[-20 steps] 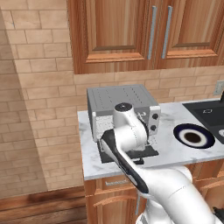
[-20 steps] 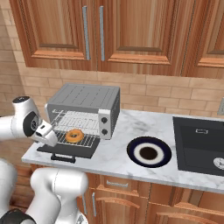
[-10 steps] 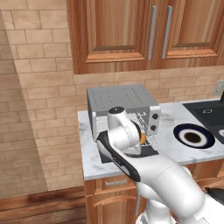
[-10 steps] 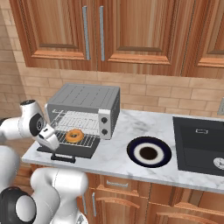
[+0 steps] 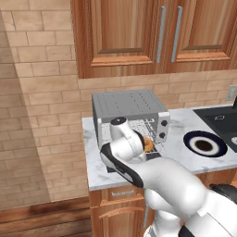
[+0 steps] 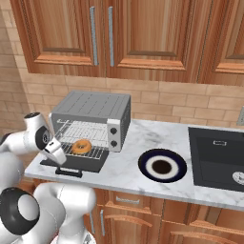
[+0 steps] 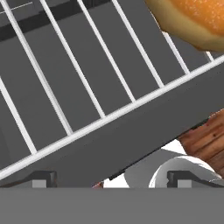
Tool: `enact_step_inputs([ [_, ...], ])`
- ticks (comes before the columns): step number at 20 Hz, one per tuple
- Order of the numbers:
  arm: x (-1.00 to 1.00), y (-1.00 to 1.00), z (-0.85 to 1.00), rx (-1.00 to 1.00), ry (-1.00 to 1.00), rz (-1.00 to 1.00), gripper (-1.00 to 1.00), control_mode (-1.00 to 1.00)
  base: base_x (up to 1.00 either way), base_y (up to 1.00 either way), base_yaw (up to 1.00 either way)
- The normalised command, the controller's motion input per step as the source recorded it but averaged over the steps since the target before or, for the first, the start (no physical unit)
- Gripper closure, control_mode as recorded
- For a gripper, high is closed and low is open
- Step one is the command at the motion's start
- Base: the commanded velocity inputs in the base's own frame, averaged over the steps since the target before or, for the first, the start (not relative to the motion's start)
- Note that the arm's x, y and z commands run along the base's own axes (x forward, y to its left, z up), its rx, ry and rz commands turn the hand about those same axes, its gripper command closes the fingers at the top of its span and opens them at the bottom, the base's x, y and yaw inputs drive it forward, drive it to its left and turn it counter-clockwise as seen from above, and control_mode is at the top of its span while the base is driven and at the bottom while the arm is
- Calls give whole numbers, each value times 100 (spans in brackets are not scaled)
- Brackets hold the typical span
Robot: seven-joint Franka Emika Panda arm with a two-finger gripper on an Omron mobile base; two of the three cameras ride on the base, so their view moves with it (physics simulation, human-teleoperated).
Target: Pick up the bagel from the plate, place it on the toaster oven rack, close the door, and set the timer.
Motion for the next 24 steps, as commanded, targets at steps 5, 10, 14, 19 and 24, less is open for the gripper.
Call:
enact_step_inputs([
  [5,27,0,-16,-4,0,-2,-100,-100,0,0,0],
  [10,30,2,-7,-3,-1,-1,-100,-100,0,0,0],
  [14,37,9,0,-3,-5,0,-100,-100,0,0,0],
  [19,36,11,0,-3,-7,0,-100,-100,0,0,0],
  [24,26,8,0,-3,-6,0,-100,-100,0,0,0],
])
